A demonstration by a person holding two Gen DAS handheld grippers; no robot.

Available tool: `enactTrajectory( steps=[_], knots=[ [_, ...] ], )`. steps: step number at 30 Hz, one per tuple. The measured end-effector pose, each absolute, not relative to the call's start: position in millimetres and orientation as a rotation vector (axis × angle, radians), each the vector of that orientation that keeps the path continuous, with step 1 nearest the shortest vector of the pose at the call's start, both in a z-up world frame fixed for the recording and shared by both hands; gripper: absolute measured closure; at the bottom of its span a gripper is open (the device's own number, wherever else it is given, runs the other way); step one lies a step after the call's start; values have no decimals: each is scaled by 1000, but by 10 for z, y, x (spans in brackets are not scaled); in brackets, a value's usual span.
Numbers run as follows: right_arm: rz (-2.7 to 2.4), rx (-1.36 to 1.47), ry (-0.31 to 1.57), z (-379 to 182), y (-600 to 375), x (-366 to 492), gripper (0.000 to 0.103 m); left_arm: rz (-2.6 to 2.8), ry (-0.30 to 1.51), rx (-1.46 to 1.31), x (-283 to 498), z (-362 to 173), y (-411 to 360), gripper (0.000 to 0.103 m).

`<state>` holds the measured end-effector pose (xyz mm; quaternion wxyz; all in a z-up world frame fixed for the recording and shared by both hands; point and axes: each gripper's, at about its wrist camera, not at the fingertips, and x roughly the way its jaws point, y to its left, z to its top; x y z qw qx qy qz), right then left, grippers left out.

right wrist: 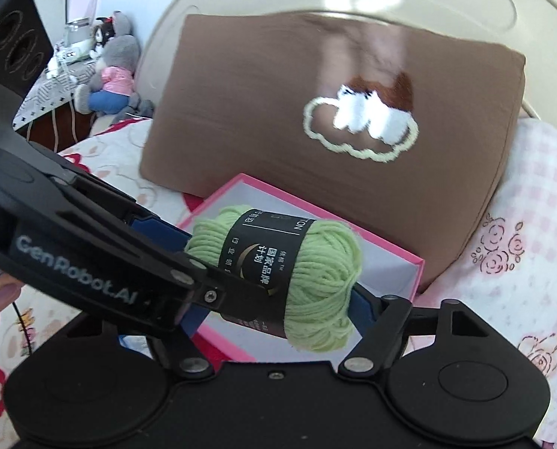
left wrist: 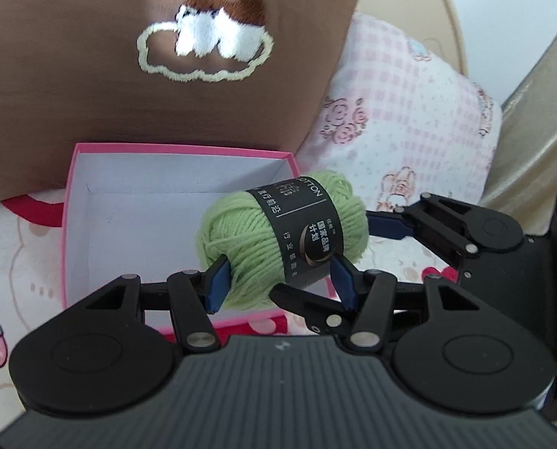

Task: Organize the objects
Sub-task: 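Lift the green yarn skein with the left tool and carry it into the pink box, then lower the yarn into the pink box and open the left tool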

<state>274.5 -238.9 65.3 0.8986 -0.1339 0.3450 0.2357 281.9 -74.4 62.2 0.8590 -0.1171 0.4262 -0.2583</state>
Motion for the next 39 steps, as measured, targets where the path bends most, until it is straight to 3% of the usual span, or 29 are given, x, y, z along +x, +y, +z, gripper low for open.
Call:
enactTrajectory(
  steps=[26,39],
  knots=[
    [368,-294,885,-376,-2349,3848,31,-477,1038,-345,4003,-555,-987,47],
    [384,-437,905,-526,-2276,3825,30,-437,1077,-269,4110,-789,-1126,56]
  ],
)
